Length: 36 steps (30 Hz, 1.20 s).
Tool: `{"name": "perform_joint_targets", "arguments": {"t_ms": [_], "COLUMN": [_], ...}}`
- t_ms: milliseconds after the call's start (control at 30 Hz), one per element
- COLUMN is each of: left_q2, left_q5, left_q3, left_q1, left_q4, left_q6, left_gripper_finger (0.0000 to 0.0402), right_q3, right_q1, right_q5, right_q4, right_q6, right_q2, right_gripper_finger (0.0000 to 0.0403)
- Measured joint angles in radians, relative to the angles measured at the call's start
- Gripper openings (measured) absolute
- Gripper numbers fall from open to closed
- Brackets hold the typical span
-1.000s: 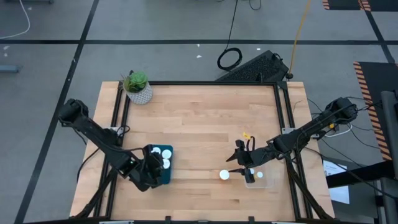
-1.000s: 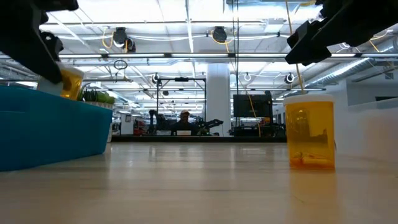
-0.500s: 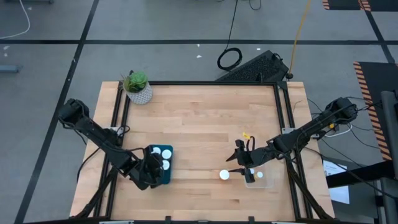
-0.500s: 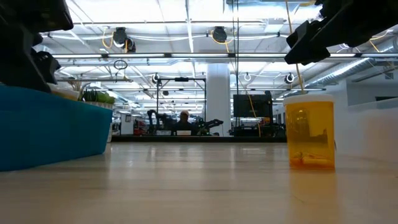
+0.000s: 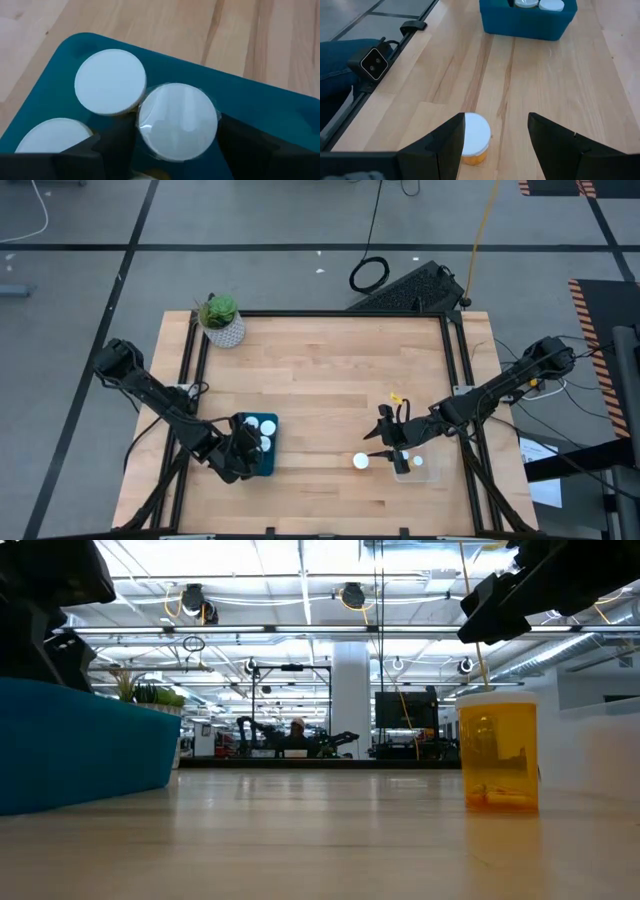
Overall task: Pick and place medicine bottles into bin by pill shape (circle, oval)
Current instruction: Put the orange bottled capsule into the blue bin
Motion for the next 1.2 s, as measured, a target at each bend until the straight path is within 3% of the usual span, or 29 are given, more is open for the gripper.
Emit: {"name": "perform_joint_targets", "arguments": {"t_ms": [633, 933, 1200], "left_q2": [-0.001, -0.007, -0.007], "left_q5": [0.073, 0.073, -0.031], "left_q3": [0.061, 0.198, 0.311], "left_q1": [0.0, 0.002, 0.025], "left_q4": [-0.028, -0.242, -0.272], "left_q6": [0.064, 0.067, 0.097], "left_gripper_finger": [0.0269, 0.0269, 0.0269], "right_q3": [0.0, 0.0, 0.0], "right_q1": [0.004, 0.008, 0.009], "right_q5": [-0.002, -0.005, -0.034], "right_q4": [-0.001, -0.021, -0.07], "right_q6": [0.027, 0.034, 0.086], "right_q2": [0.0, 0.0, 0.0], "right_gripper_finger": [0.0212, 0.0212, 0.0212]}}
